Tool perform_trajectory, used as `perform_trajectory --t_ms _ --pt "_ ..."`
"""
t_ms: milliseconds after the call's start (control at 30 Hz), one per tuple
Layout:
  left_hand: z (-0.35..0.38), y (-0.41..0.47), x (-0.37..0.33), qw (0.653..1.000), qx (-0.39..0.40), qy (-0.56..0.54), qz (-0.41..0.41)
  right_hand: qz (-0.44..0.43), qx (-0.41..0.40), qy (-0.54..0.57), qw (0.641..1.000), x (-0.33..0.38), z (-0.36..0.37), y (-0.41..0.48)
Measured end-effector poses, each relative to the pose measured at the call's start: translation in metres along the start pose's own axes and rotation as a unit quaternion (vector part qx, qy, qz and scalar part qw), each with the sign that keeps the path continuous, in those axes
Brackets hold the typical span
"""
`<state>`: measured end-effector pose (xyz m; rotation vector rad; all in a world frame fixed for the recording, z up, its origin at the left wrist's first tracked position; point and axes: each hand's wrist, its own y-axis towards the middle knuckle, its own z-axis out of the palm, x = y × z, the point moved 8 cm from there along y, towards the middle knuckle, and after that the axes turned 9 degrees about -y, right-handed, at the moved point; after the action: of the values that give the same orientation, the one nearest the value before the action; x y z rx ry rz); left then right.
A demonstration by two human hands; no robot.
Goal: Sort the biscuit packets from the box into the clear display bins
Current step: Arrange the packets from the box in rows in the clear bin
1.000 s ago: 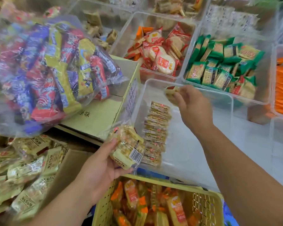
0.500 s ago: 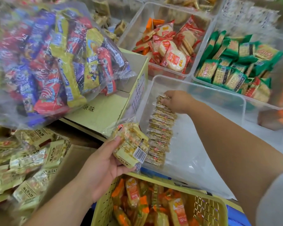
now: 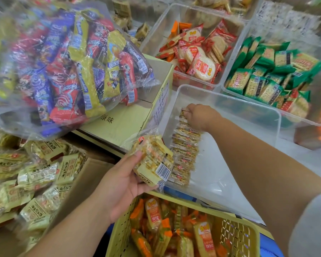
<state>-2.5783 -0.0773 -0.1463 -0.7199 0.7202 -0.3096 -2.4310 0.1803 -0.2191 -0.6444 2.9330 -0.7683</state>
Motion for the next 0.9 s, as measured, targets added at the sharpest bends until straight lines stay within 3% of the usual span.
perform_trajectory --t_ms 100,167,200,267,333,467,600,733,800,900 --pt "0.003 -0.004 -0.002 1.000 0.008 0.002 0.012 0.019 -0.087 -0.027 0.996 0.004 -0.020 -0.034" --pt "0.004 -0.008 -0.004 1.000 0.010 0.000 0.024 -0.013 -0.163 0.068 0.984 0.015 -0.037 -0.073" --pt "0.006 -0.009 -0.006 0.999 0.013 -0.005 0.032 -0.043 -0.168 0.164 0.971 0.023 -0.041 -0.095" --pt "0.012 -0.014 -0.010 0.998 0.025 -0.019 0.050 -0.113 -0.105 0.355 0.922 0.045 -0.040 -0.143" --pt "0.022 -0.018 -0.012 0.996 0.049 -0.026 0.063 -0.147 -0.056 0.420 0.894 0.067 -0.036 -0.187" --pt "0.033 -0.024 -0.007 0.996 0.059 -0.013 0.064 -0.097 -0.132 0.390 0.906 0.061 -0.027 -0.223" --pt "0.030 -0.030 -0.007 0.996 0.010 0.013 0.091 -0.097 -0.185 0.416 0.885 0.049 -0.033 -0.240" --pt "0.014 -0.037 -0.009 0.992 -0.086 -0.001 0.089 -0.138 -0.374 0.342 0.851 0.041 -0.056 -0.269" --pt "0.023 -0.041 0.000 0.997 -0.058 -0.039 0.038 -0.168 -0.423 0.286 0.844 0.048 -0.056 -0.279" --pt "0.039 -0.046 0.013 0.998 -0.004 -0.064 -0.012 -0.201 -0.421 0.250 0.849 0.061 -0.046 -0.283"
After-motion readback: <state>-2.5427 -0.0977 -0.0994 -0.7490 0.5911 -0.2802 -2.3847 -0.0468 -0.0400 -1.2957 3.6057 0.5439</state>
